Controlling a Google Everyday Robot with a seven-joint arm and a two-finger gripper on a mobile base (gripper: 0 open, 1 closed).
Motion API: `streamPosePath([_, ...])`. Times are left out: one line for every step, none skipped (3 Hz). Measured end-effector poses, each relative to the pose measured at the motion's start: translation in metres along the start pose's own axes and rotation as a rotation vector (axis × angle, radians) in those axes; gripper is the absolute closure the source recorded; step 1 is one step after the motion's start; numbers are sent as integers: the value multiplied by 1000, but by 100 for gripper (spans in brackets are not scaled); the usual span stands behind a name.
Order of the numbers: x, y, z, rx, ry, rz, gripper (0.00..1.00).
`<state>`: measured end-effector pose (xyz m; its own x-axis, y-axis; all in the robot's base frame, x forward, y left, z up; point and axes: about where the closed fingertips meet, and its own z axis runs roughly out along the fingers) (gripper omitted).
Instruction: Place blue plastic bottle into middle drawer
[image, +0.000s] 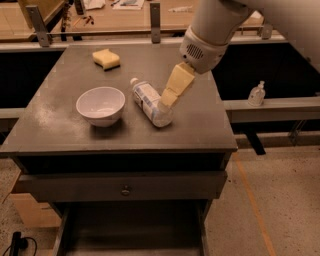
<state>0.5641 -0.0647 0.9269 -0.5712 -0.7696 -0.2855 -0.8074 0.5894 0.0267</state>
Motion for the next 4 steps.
streamPosePath([-19,22,19,24,17,53,0])
streamPosePath([-31,34,40,68,32,126,0])
streamPosePath([-42,28,65,111,44,199,0])
streamPosePath([-55,17,80,128,34,224,18])
